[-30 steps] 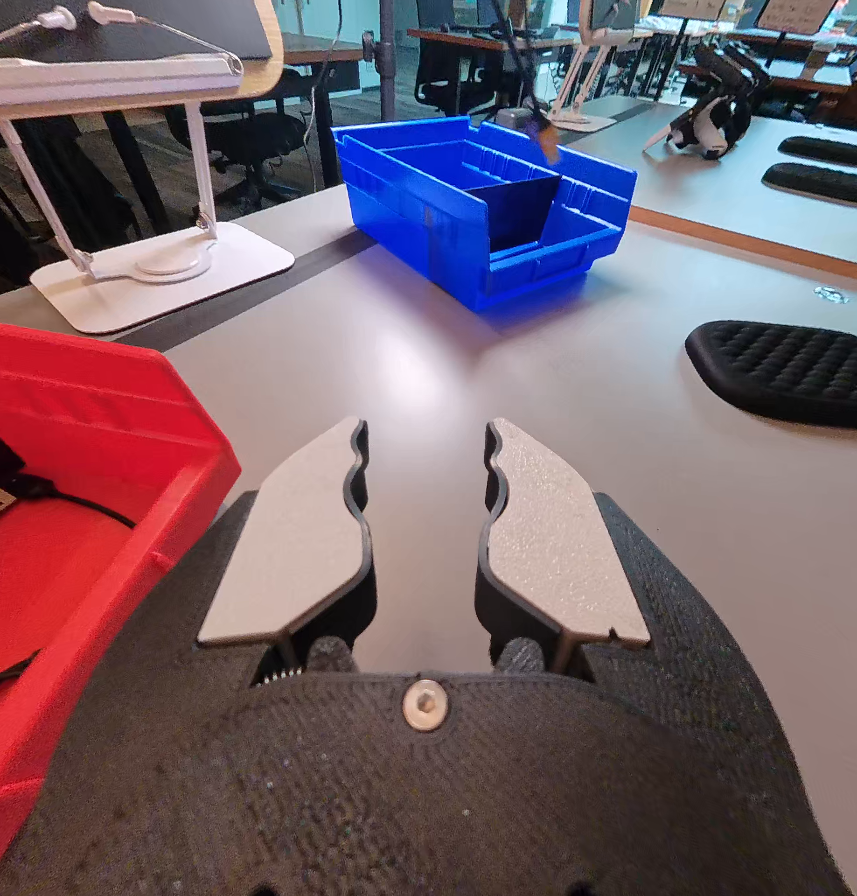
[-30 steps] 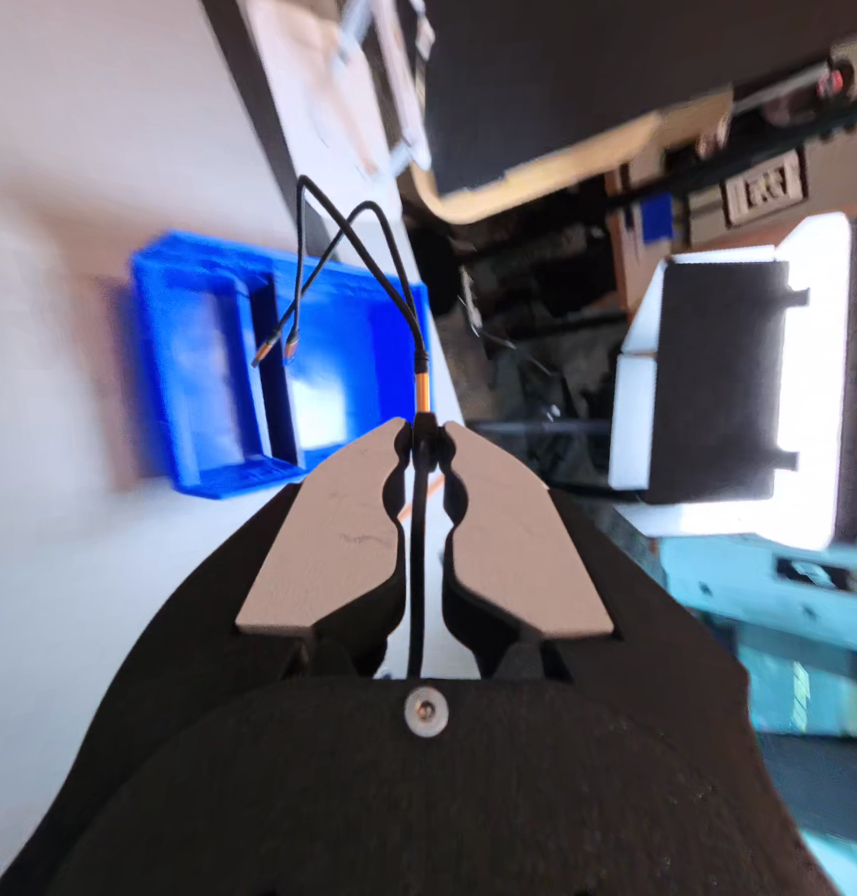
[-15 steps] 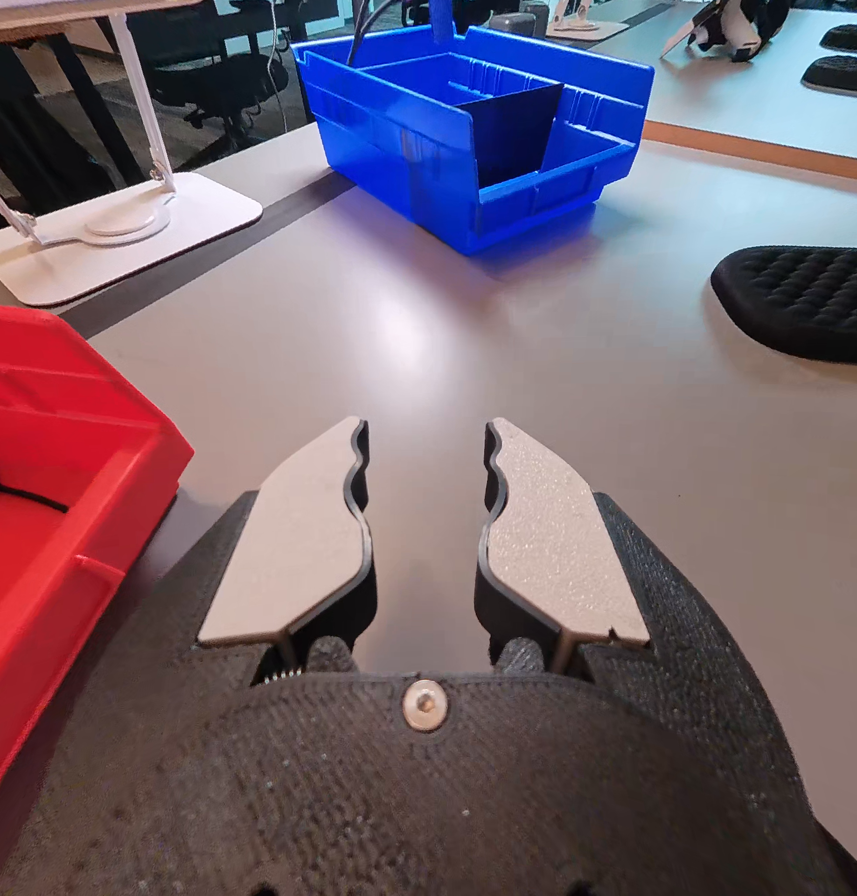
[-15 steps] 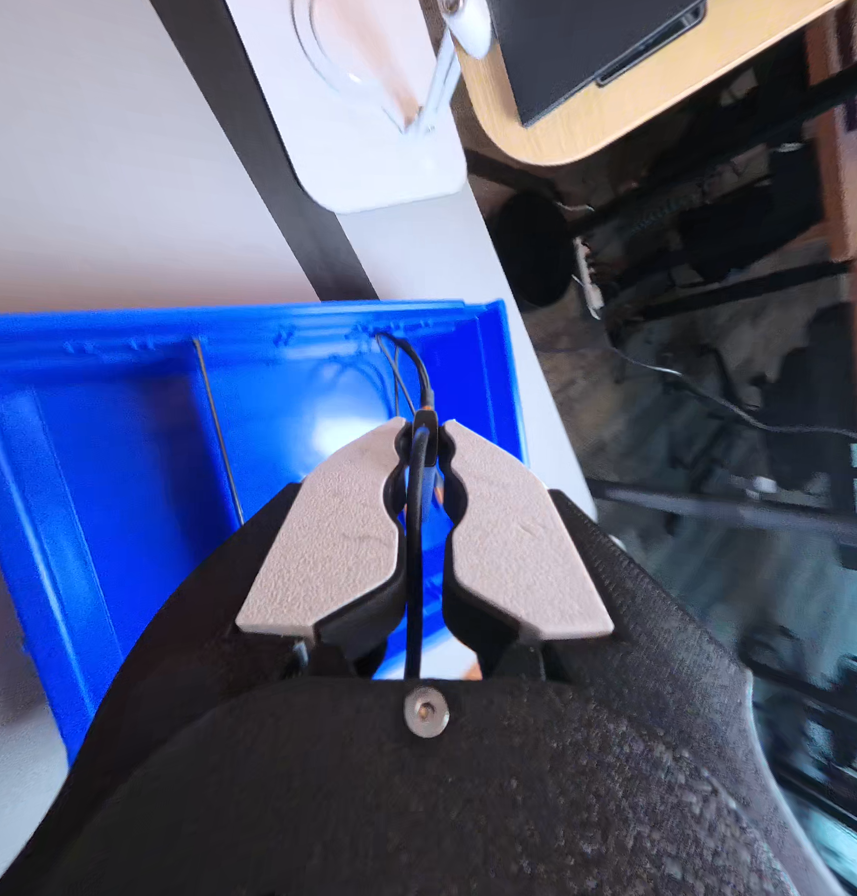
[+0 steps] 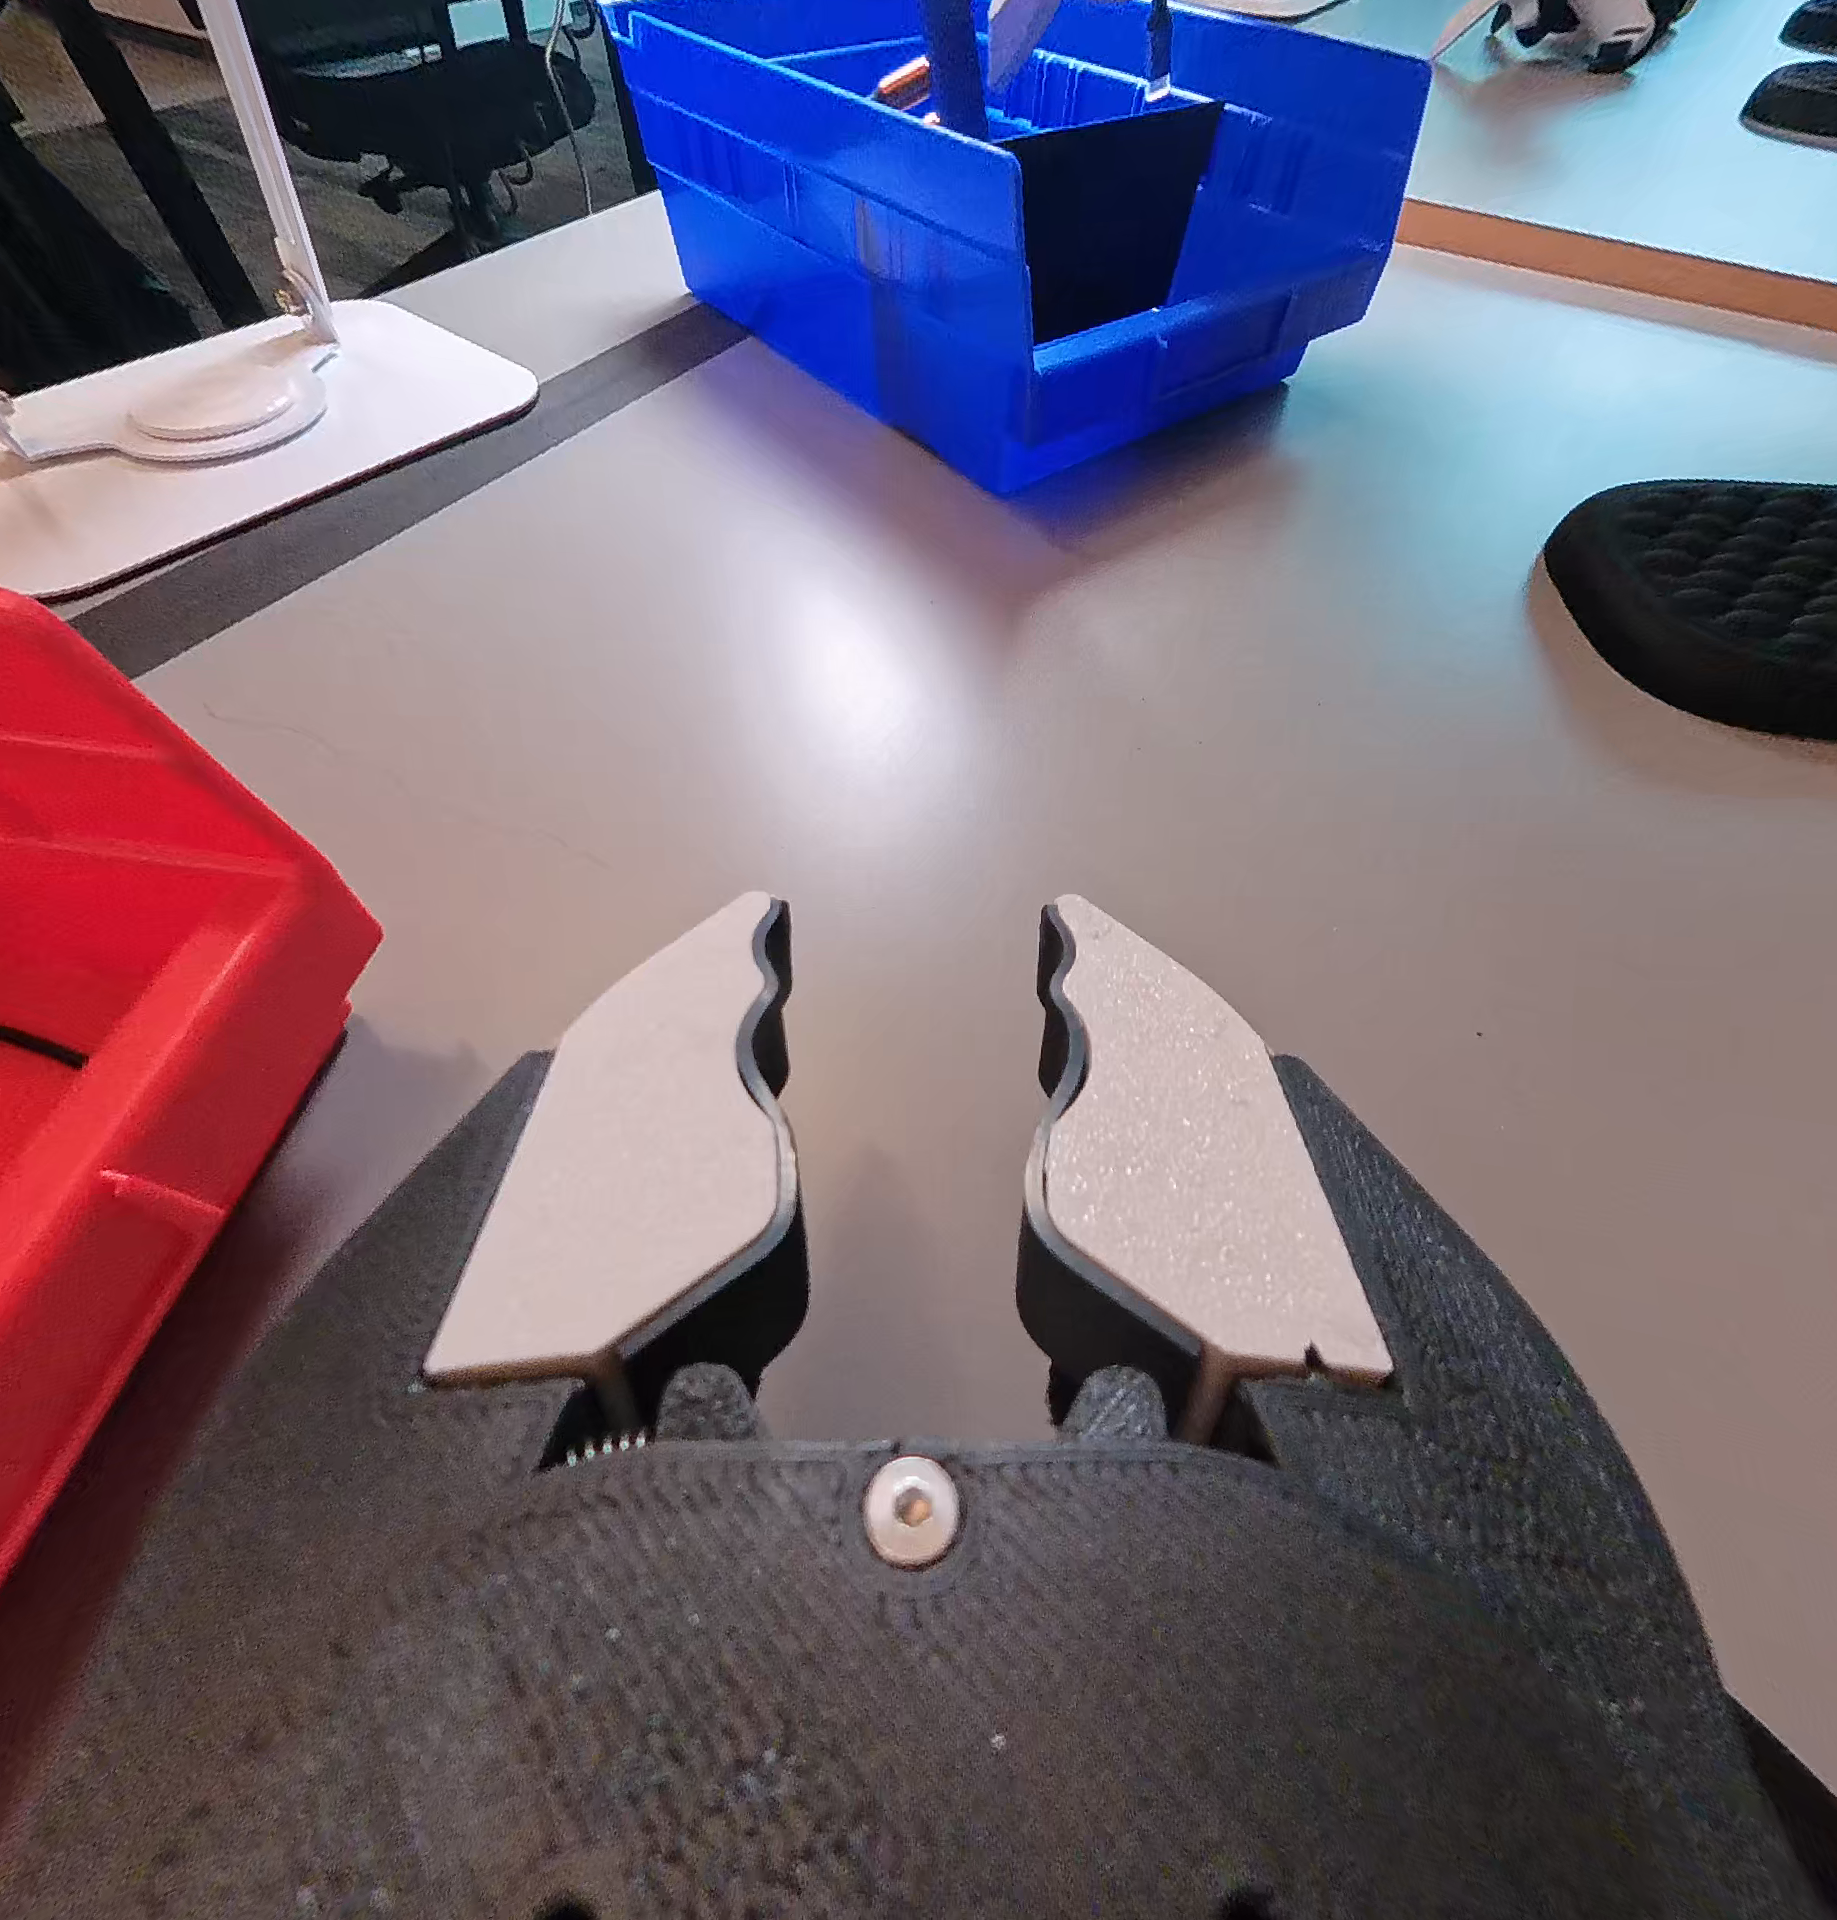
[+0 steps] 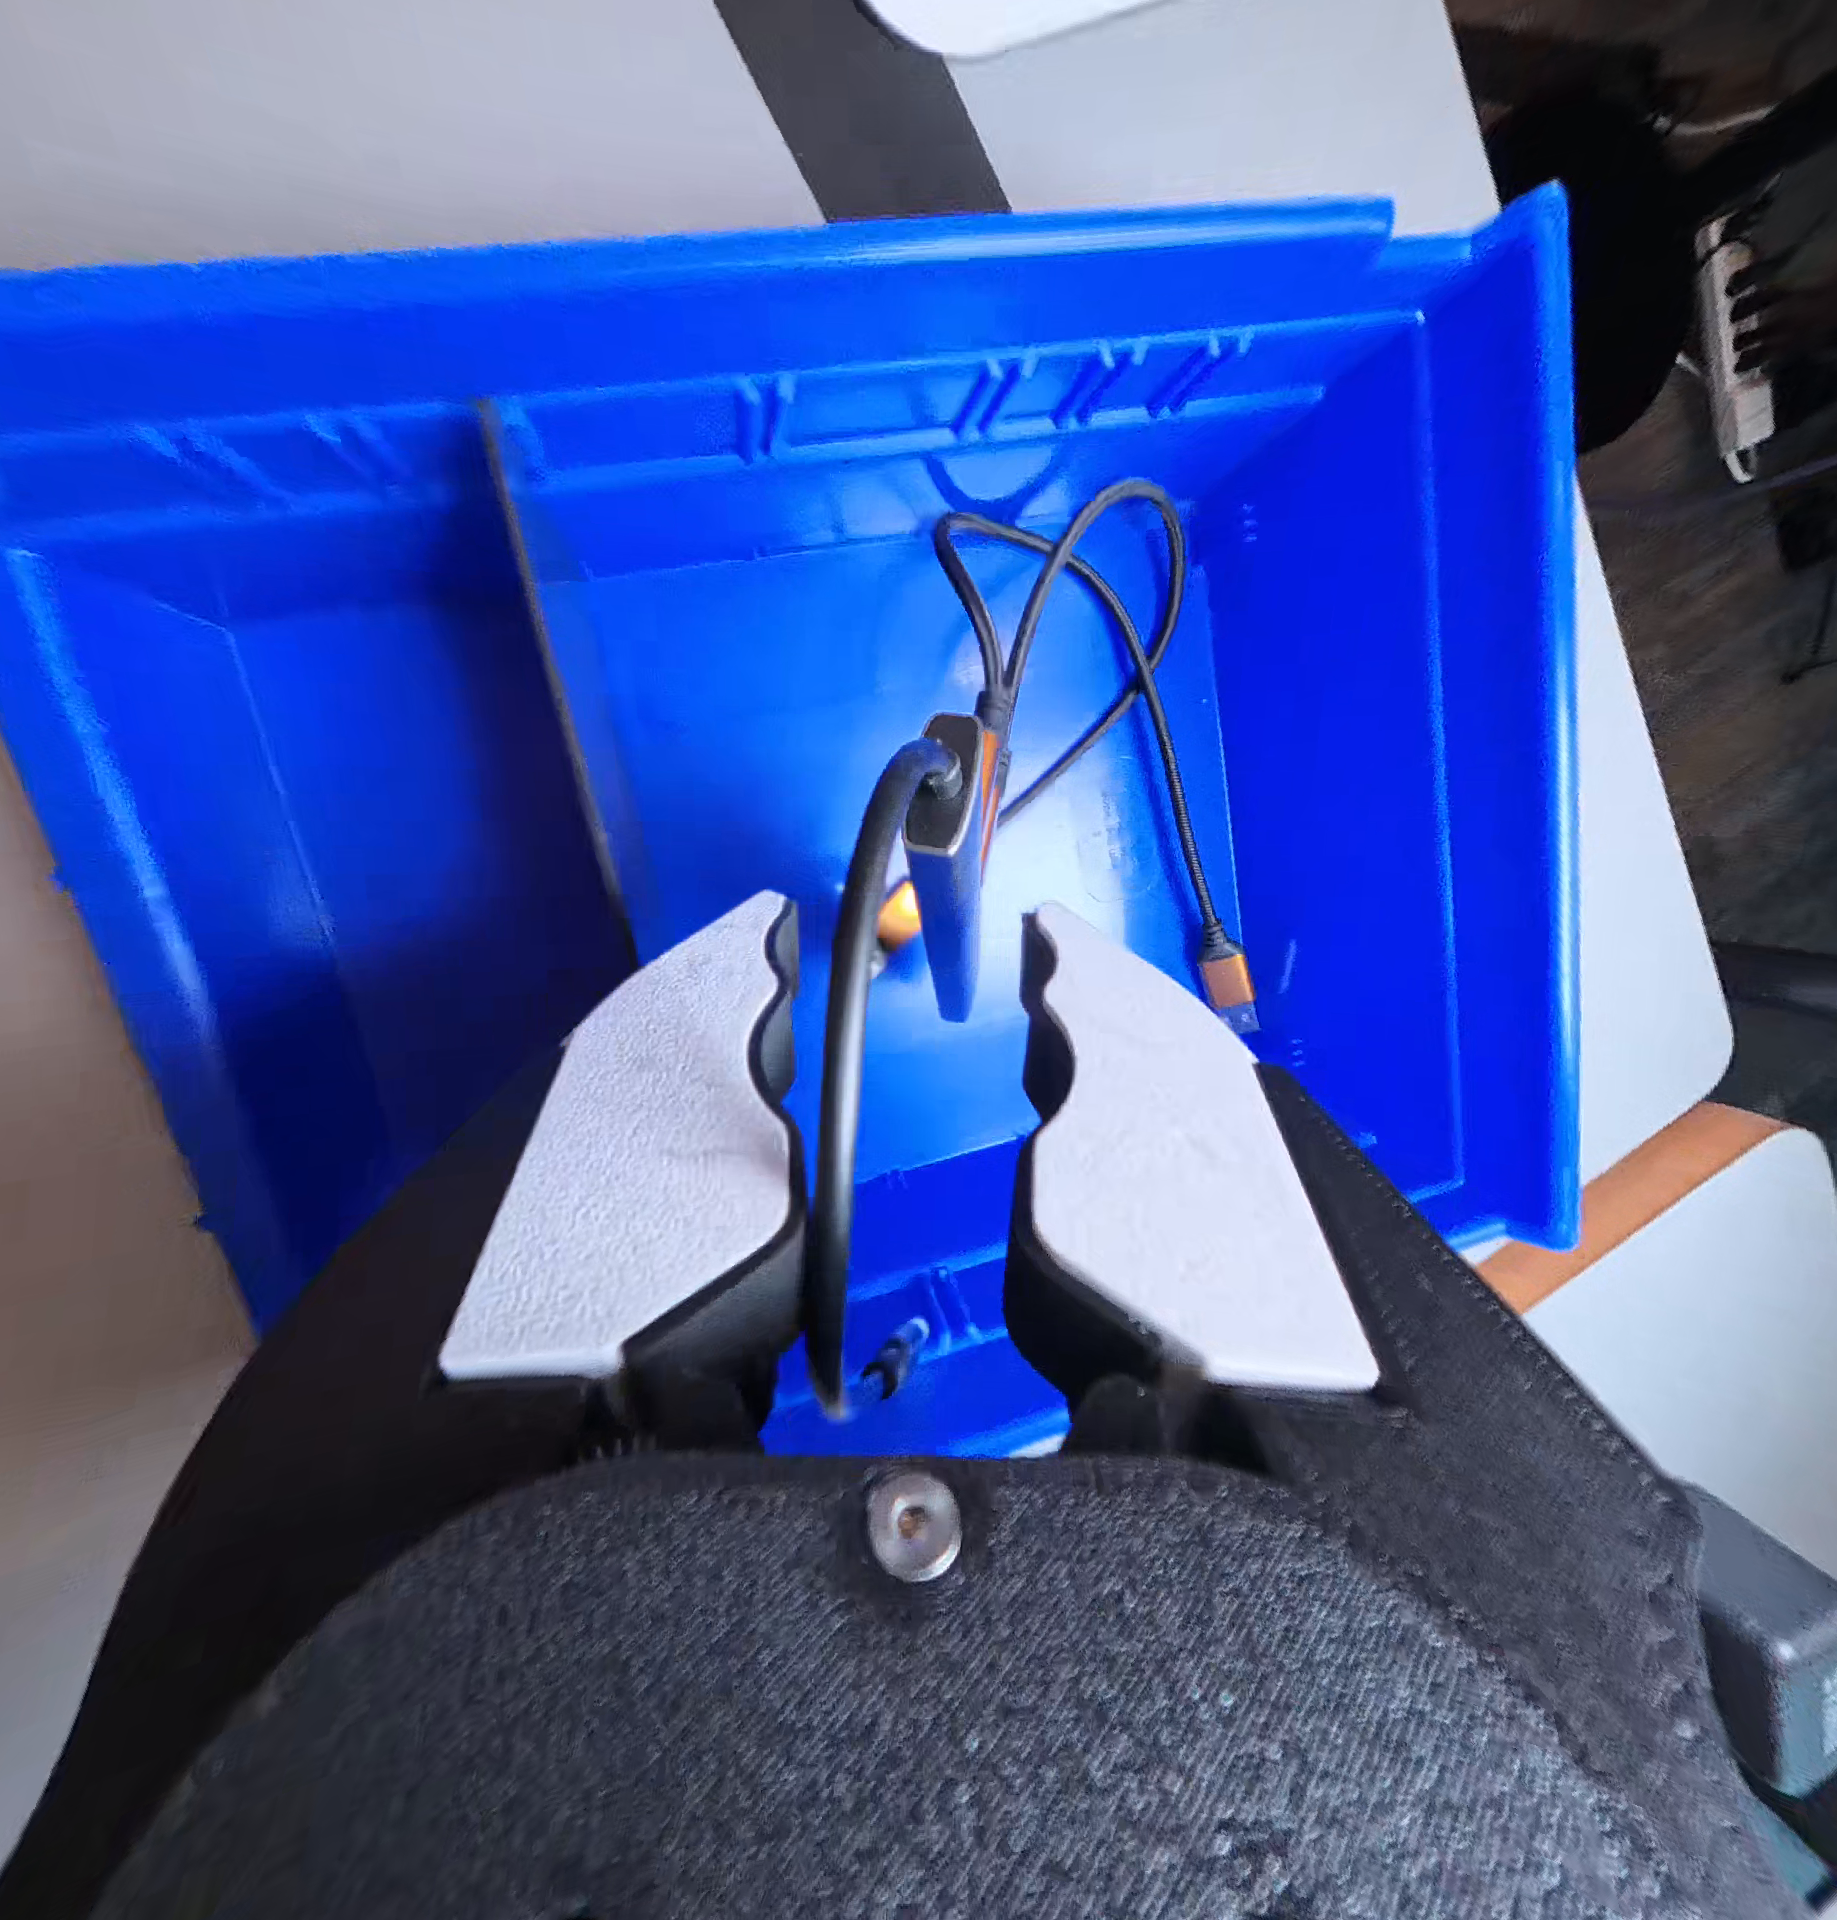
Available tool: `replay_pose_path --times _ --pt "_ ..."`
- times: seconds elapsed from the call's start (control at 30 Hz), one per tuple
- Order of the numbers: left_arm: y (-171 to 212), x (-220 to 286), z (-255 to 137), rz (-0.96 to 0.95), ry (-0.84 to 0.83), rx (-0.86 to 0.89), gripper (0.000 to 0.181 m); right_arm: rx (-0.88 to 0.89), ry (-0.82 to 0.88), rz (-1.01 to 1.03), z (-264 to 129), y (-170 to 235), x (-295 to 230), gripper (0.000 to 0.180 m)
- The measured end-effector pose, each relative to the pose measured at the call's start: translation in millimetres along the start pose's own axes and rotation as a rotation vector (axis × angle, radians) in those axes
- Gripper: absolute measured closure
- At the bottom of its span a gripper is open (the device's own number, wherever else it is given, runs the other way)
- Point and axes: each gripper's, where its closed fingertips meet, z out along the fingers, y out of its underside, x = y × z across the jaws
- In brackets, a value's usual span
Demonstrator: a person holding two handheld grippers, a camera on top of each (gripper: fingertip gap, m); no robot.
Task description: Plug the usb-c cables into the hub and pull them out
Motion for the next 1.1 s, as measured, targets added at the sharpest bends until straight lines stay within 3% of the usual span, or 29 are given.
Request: replay_pose_path --times 0.33,0.53,0.63,0.83,0.97,1.1 --pt "-3 -4 -4 -0.004 -0.024 0.013 0.134 0.449 0.106 -0.036 -98 -67 -41 0.134" --pt "-5 -9 -6 -0.004 -0.048 0.019 0.134 0.798 0.208 0.02 -141 -88 -100 0.14" --pt "-11 -20 -14 -0.024 -0.081 0.022 0.136 0.889 0.187 0.086 -132 -83 -142 0.143" --pt "-46 -85 -63 -0.059 -0.265 0.034 0.138 0.88 0.075 0.109 -70 -60 -222 0.143" --pt "-70 -158 -92 -0.085 -0.39 -0.038 0.137 0.876 0.079 0.116 -40 -52 -237 0.144" --pt "-74 -232 -83 -0.18 -0.398 -0.209 0.136 0.877 0.083 0.092 -37 -55 -241 0.145"
